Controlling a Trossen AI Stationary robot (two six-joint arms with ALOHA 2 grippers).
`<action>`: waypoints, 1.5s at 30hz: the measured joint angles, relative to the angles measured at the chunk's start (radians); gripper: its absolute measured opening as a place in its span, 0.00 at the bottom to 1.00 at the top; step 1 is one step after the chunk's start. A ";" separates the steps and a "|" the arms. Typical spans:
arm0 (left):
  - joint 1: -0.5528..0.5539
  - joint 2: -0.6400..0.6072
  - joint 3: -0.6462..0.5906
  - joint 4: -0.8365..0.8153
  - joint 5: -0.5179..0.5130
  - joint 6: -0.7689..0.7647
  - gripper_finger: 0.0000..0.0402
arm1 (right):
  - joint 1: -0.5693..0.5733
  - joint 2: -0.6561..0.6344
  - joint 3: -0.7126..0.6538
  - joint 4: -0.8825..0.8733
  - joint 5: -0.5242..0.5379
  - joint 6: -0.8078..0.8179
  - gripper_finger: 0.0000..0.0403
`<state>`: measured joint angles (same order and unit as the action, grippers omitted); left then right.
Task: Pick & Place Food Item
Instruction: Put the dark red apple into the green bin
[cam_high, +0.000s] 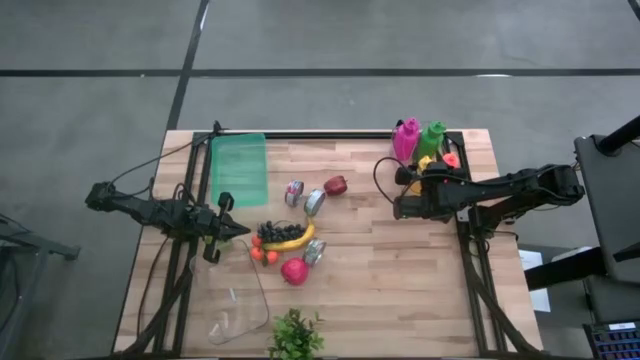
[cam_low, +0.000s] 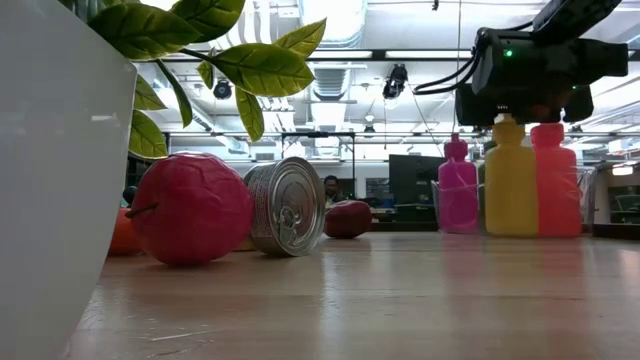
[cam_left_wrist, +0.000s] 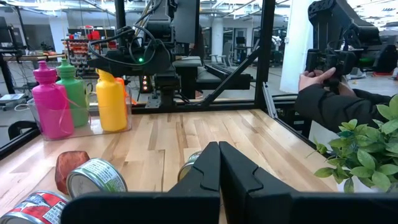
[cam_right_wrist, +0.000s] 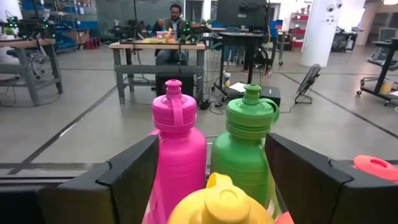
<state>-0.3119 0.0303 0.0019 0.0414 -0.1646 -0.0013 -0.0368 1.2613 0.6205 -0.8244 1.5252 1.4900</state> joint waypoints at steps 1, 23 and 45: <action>0.000 0.000 0.000 0.000 0.000 0.000 0.00 | 0.000 0.000 0.000 0.001 0.000 0.001 0.72; 0.000 0.000 0.000 0.000 0.000 0.000 0.00 | 0.169 -0.145 0.248 -0.002 0.049 -0.469 0.73; 0.000 0.000 0.000 0.000 0.000 0.000 0.00 | 0.746 -0.253 0.331 0.000 -0.193 -0.742 0.73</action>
<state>-0.3122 0.0303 0.0021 0.0414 -0.1646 -0.0013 0.7096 1.0080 0.9512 -0.8246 1.3319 0.7481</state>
